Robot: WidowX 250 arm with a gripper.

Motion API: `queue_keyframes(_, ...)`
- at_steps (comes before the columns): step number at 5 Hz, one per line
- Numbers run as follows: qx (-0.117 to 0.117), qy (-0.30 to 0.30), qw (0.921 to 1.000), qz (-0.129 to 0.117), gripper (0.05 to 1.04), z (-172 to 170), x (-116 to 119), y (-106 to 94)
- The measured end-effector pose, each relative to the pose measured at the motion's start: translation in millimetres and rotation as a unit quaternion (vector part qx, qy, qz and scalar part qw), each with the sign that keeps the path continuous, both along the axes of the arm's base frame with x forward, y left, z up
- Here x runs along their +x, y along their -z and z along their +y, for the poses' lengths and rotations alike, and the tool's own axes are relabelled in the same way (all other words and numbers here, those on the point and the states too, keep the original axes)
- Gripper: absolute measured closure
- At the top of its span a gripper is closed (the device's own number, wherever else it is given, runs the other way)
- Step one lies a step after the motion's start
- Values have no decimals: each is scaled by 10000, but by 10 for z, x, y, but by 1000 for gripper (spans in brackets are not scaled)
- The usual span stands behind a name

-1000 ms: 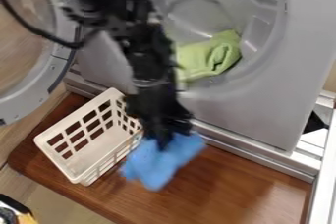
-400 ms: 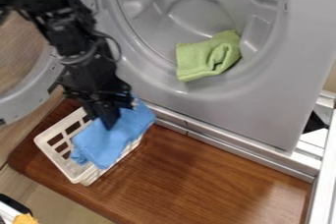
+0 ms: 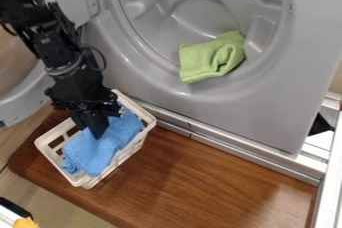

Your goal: Put the blue cloth inside of the container

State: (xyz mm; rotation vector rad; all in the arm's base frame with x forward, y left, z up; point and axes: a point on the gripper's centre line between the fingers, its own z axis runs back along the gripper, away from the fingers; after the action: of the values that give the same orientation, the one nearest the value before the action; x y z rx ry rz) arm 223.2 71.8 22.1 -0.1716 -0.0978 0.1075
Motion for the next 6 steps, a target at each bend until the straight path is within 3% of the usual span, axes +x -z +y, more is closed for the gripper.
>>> queue_keyframes(1, 75, -11, 9999, 77, 995, 127, 115, 107)
queue_keyframes(3, 10, -9, 9985, 542, 962, 192, 249, 594)
queue_keyframes(4, -84, -10, 9969, 778, 769, 155, 291, 787)
queue_keyframes(6, -20, 127, 9972, 738, 184, 14, 330, 685)
